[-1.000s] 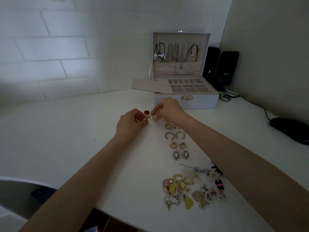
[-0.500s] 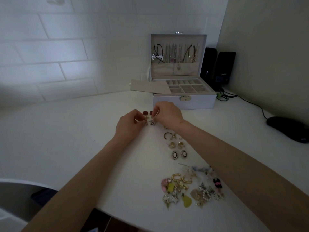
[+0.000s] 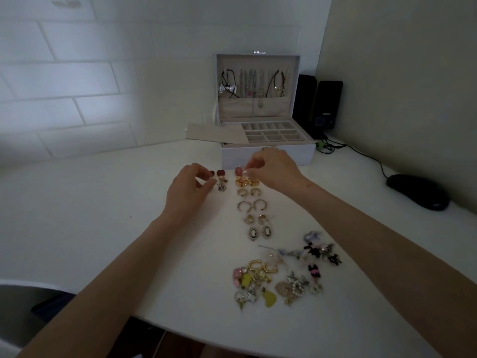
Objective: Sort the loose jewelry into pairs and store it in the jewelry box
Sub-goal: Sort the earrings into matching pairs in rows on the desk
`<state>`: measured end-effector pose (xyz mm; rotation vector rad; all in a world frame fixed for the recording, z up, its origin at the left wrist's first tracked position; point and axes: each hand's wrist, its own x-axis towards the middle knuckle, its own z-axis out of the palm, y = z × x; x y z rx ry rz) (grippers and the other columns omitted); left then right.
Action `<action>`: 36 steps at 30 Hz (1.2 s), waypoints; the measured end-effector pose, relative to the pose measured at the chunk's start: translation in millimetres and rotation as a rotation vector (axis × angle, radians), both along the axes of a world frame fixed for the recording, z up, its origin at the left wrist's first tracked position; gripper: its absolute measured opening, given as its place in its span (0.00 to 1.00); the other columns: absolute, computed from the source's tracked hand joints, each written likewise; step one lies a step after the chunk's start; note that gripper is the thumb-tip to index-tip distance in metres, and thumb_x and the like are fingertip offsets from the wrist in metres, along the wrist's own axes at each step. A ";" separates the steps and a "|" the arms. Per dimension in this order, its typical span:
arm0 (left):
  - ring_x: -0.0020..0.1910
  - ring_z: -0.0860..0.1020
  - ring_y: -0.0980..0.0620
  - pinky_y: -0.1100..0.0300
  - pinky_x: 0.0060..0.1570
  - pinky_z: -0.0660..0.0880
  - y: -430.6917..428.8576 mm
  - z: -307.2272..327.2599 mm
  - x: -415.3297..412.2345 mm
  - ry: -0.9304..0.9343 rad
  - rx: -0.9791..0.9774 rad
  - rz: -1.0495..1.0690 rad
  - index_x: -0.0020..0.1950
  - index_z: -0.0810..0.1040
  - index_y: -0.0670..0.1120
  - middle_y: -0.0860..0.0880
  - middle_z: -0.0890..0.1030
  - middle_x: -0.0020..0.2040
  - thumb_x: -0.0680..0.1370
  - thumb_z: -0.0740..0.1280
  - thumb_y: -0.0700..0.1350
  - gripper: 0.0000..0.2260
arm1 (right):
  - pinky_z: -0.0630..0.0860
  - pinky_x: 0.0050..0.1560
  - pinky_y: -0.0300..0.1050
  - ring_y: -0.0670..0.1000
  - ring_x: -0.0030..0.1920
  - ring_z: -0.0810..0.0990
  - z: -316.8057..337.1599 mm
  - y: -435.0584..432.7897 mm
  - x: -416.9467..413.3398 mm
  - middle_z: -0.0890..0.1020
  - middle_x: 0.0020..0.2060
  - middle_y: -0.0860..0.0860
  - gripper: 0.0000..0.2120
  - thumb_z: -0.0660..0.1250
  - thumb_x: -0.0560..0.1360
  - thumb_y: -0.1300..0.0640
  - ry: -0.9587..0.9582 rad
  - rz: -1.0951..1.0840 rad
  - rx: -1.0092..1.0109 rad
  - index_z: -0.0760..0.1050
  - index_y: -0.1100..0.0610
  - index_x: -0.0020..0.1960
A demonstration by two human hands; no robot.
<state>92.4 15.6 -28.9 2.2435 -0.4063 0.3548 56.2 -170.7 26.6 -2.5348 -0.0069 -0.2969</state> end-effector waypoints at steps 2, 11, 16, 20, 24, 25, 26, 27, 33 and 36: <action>0.41 0.75 0.55 0.63 0.39 0.69 -8.7 7.4 -14.1 -0.018 0.053 -0.074 0.48 0.74 0.48 0.52 0.78 0.48 0.75 0.67 0.47 0.05 | 0.74 0.49 0.44 0.46 0.46 0.77 1.9 -11.8 -13.9 0.79 0.42 0.47 0.06 0.70 0.72 0.54 0.016 0.003 0.008 0.81 0.55 0.47; 0.41 0.75 0.55 0.59 0.43 0.74 -60.7 32.2 -88.0 0.053 0.280 -0.477 0.42 0.73 0.50 0.54 0.77 0.41 0.74 0.69 0.50 0.07 | 0.67 0.30 0.27 0.36 0.31 0.77 10.8 -65.6 -91.5 0.83 0.34 0.46 0.04 0.74 0.69 0.59 0.285 0.131 -0.017 0.81 0.51 0.39; 0.42 0.76 0.56 0.62 0.42 0.72 -84.3 33.6 -111.9 0.066 0.453 -0.649 0.45 0.76 0.50 0.56 0.77 0.41 0.73 0.69 0.54 0.08 | 0.69 0.35 0.35 0.40 0.33 0.74 4.0 -83.8 -126.9 0.81 0.36 0.46 0.06 0.75 0.67 0.57 0.424 0.198 -0.120 0.80 0.49 0.41; 0.42 0.73 0.56 0.65 0.40 0.69 -94.1 29.0 -118.3 0.035 0.561 -0.675 0.49 0.78 0.49 0.57 0.73 0.41 0.73 0.70 0.53 0.10 | 0.68 0.34 0.34 0.41 0.32 0.72 -10.0 -80.5 -137.2 0.77 0.34 0.43 0.10 0.75 0.68 0.59 0.353 0.213 -0.084 0.79 0.47 0.44; 0.41 0.73 0.57 0.67 0.39 0.68 -94.5 27.4 -122.0 0.072 0.558 -0.664 0.48 0.76 0.48 0.56 0.75 0.42 0.73 0.70 0.51 0.09 | 0.69 0.34 0.35 0.41 0.31 0.71 -22.3 -79.9 -139.1 0.75 0.33 0.43 0.09 0.74 0.68 0.59 0.277 0.194 -0.070 0.77 0.47 0.42; 0.41 0.73 0.57 0.69 0.38 0.67 -92.9 28.0 -123.2 0.081 0.563 -0.666 0.49 0.76 0.48 0.57 0.76 0.42 0.73 0.70 0.50 0.09 | 0.69 0.35 0.37 0.41 0.31 0.71 -23.3 -80.6 -139.2 0.75 0.33 0.44 0.09 0.74 0.68 0.59 0.273 0.191 -0.058 0.77 0.48 0.41; 0.41 0.73 0.58 0.72 0.36 0.66 -91.0 28.8 -124.3 0.088 0.567 -0.667 0.49 0.76 0.48 0.57 0.76 0.42 0.73 0.70 0.50 0.09 | 0.69 0.35 0.38 0.42 0.31 0.71 -23.5 -81.2 -139.4 0.75 0.32 0.44 0.09 0.75 0.67 0.60 0.274 0.192 -0.048 0.77 0.48 0.41; 0.40 0.73 0.59 0.72 0.36 0.66 -89.3 29.5 -125.0 0.097 0.565 -0.667 0.49 0.76 0.49 0.58 0.76 0.43 0.73 0.70 0.49 0.08 | 0.70 0.36 0.39 0.42 0.31 0.71 -23.3 -81.7 -139.6 0.76 0.32 0.45 0.09 0.75 0.67 0.59 0.277 0.196 -0.043 0.77 0.48 0.40; 0.42 0.76 0.55 0.66 0.40 0.70 -84.9 34.8 -128.6 0.166 0.483 -0.654 0.48 0.76 0.51 0.56 0.79 0.44 0.74 0.68 0.45 0.04 | 0.67 0.33 0.32 0.40 0.31 0.71 -21.6 -86.3 -142.4 0.78 0.35 0.44 0.03 0.72 0.70 0.55 0.212 0.188 -0.030 0.78 0.48 0.42; 0.43 0.76 0.55 0.65 0.43 0.71 -82.2 38.0 -127.9 0.163 0.550 -0.670 0.47 0.76 0.52 0.57 0.78 0.44 0.76 0.66 0.47 0.01 | 0.69 0.34 0.32 0.40 0.31 0.71 -17.8 -91.8 -143.9 0.79 0.38 0.43 0.05 0.72 0.70 0.55 0.181 0.164 0.073 0.77 0.47 0.40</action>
